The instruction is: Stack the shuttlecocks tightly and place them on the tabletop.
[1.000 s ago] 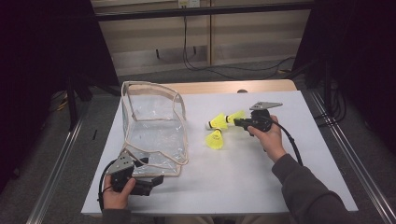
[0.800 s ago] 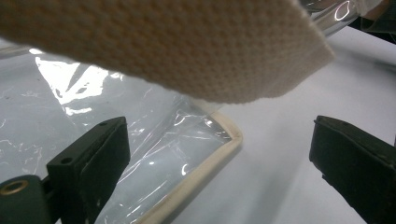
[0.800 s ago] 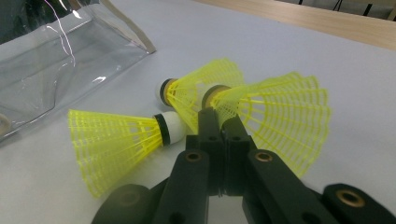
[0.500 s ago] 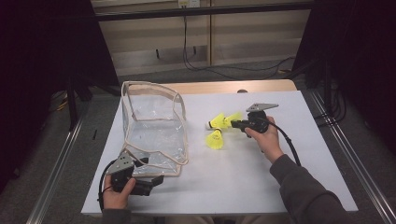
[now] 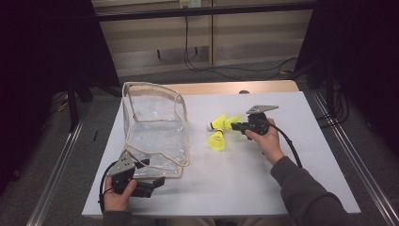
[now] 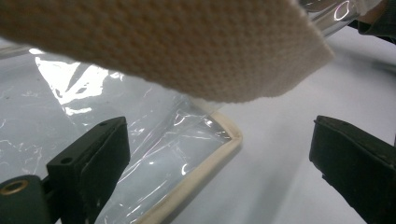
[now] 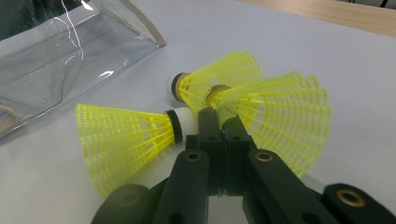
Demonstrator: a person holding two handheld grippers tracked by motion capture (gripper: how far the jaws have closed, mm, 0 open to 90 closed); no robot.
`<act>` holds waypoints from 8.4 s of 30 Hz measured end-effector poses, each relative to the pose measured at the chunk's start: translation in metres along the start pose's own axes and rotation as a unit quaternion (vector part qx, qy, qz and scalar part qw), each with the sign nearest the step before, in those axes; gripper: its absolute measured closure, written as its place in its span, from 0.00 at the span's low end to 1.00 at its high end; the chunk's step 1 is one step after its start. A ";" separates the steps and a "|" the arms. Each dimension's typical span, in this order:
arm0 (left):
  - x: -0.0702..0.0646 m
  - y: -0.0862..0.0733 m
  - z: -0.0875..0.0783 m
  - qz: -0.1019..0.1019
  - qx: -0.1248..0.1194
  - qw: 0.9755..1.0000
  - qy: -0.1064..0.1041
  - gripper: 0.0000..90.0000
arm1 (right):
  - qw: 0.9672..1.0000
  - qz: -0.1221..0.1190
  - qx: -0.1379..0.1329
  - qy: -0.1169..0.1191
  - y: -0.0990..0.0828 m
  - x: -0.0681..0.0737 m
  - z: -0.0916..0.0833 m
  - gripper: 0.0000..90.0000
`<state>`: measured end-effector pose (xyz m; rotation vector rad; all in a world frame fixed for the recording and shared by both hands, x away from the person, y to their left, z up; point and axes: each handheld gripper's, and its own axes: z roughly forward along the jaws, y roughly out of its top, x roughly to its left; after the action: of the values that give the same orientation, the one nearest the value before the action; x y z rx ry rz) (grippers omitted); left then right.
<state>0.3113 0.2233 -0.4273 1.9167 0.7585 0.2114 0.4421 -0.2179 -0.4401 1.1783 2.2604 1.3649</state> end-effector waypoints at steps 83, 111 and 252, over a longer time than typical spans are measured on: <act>-0.001 0.000 0.001 0.001 0.001 1.000 0.001 0.05 | 0.999 -0.006 0.023 0.042 0.001 -0.009 0.005 0.99; -0.002 0.001 0.000 0.004 0.000 1.000 0.002 0.05 | 1.000 0.008 0.019 0.000 -0.006 -0.008 -0.007 0.52; -0.002 0.001 0.000 0.004 -0.003 1.000 0.003 0.05 | 0.998 -0.040 0.042 -0.002 -0.020 0.061 0.023 0.54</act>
<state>0.3099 0.2215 -0.4262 1.9150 0.7546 0.2241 0.4061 -0.1630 -0.4570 1.1026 2.3553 1.2483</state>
